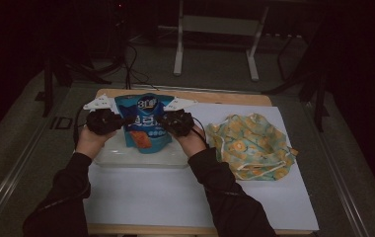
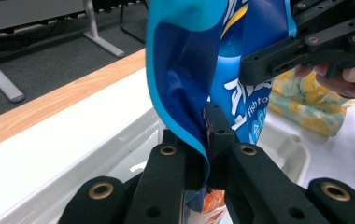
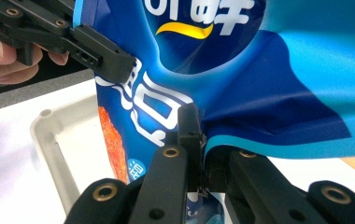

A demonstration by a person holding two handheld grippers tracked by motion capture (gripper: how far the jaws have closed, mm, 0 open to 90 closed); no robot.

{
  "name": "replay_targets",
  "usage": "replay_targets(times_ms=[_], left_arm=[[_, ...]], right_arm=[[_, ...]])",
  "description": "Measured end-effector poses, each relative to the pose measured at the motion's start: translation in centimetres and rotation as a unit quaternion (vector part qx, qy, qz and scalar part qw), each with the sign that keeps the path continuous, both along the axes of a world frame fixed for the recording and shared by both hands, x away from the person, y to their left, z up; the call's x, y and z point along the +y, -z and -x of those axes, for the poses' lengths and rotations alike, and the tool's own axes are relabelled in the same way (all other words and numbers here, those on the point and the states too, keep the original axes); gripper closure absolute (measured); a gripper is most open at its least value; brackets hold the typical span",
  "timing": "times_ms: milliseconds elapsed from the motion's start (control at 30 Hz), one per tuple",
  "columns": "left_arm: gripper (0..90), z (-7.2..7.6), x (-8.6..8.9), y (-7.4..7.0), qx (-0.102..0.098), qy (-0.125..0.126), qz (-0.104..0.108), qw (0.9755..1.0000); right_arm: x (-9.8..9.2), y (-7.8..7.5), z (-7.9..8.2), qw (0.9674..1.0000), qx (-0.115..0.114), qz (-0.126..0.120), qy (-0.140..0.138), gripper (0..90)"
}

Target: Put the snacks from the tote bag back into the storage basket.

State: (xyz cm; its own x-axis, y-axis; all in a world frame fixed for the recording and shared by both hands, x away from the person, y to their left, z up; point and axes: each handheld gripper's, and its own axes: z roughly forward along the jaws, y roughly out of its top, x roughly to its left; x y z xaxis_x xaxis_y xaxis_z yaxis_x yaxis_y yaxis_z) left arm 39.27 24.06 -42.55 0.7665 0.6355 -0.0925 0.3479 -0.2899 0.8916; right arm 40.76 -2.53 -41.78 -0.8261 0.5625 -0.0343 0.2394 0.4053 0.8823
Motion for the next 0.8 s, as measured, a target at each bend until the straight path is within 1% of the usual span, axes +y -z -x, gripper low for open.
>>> replay_targets(times_ms=[33, 133, 200, 233, 333, 367, 467, 567, 667, 767, 800], left_arm=[[87.8, -0.1, 0.0, 0.5, -0.001, 0.003, -0.001, 1.0], [87.7, -0.1, 0.2, 1.2, -0.001, 0.007, 0.001, 1.0], [87.8, -0.1, 0.3, 1.3, -0.005, 0.007, 0.005, 1.0], [87.7, 0.0, 0.3, 1.5, -0.004, 0.008, 0.014, 0.9999], [87.5, 0.1, 0.5, 1.6, -0.005, 0.015, 0.016, 0.9997], [87.5, 0.1, 0.5, 1.6, -0.006, 0.016, 0.014, 0.9998], [87.2, 0.3, 0.5, 1.7, -0.006, 0.017, 0.017, 0.9997], [86.9, 0.3, 0.6, 1.7, -0.005, 0.018, 0.02, 0.9996], [86.1, 0.3, 0.6, 1.6, -0.002, 0.019, 0.02, 0.9996], [82.1, 0.3, 0.7, 1.6, -0.001, 0.02, 0.02, 0.9996], [78.9, 0.3, 0.7, 1.6, 0.003, 0.021, 0.022, 0.9995]], right_arm=[[0.0, 0.4, -0.1, 1.0, 0.004, 0.001, 0.001, 88.4], [0.1, 1.0, -0.2, 1.0, 0.006, 0.004, -0.001, 88.3], [0.1, 1.2, -0.2, 1.0, 0.006, 0.004, -0.002, 88.4], [-0.1, 1.4, -0.2, 1.0, 0.007, -0.004, -0.003, 88.5], [-0.3, 1.5, -0.1, 0.9999, 0.005, -0.007, -0.007, 88.5], [-0.3, 1.5, 0.0, 0.9999, 0.004, -0.007, -0.007, 88.5], [-0.4, 1.6, 0.2, 0.9999, 0.001, -0.008, -0.008, 88.5], [-0.5, 1.7, 0.3, 0.9999, 0.004, -0.014, -0.009, 88.3], [-0.5, 1.6, 0.3, 0.9999, 0.004, -0.012, -0.011, 88.0], [-0.7, 1.6, 0.1, 0.9997, 0.01, -0.016, -0.014, 85.9], [-0.9, 1.5, -0.1, 0.9993, 0.021, -0.027, -0.017, 79.3]])
